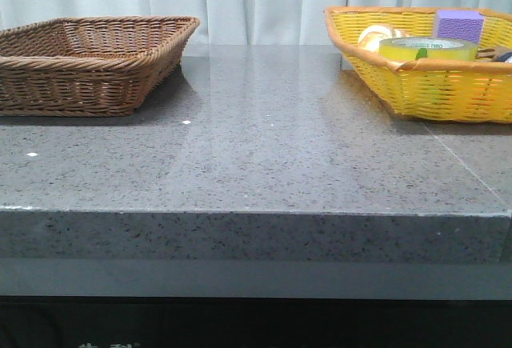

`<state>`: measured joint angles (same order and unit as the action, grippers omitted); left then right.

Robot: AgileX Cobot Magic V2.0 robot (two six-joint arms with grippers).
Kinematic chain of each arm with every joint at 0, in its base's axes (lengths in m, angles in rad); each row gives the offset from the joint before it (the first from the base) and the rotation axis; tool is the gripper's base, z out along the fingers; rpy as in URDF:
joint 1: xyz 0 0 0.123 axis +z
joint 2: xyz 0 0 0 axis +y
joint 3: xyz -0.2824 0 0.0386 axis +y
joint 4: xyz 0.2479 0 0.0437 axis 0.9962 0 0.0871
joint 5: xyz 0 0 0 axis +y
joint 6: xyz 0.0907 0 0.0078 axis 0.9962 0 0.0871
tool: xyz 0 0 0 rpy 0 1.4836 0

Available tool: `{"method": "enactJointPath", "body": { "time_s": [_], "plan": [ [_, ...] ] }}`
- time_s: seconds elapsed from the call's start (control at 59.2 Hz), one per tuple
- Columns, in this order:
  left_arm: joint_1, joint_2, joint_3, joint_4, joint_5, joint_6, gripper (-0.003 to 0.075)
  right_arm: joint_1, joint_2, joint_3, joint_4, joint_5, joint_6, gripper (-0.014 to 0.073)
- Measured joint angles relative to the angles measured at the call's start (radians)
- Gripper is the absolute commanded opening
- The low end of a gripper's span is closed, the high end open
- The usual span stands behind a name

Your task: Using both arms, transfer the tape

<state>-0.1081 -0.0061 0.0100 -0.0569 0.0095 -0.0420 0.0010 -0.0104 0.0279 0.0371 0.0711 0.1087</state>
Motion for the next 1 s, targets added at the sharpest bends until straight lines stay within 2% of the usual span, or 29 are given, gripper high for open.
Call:
{"method": "enactJointPath", "body": {
  "time_s": [0.777,0.997],
  "plan": [
    [0.000,0.000,0.000,0.000,0.000,0.000,-0.0020,0.000,0.000,0.000,0.000,0.000,0.000,-0.0069],
    [0.000,0.000,0.000,-0.002,-0.053,0.000,-0.0020,0.000,0.000,0.000,0.000,-0.015,0.000,-0.0069]
  ]
}}
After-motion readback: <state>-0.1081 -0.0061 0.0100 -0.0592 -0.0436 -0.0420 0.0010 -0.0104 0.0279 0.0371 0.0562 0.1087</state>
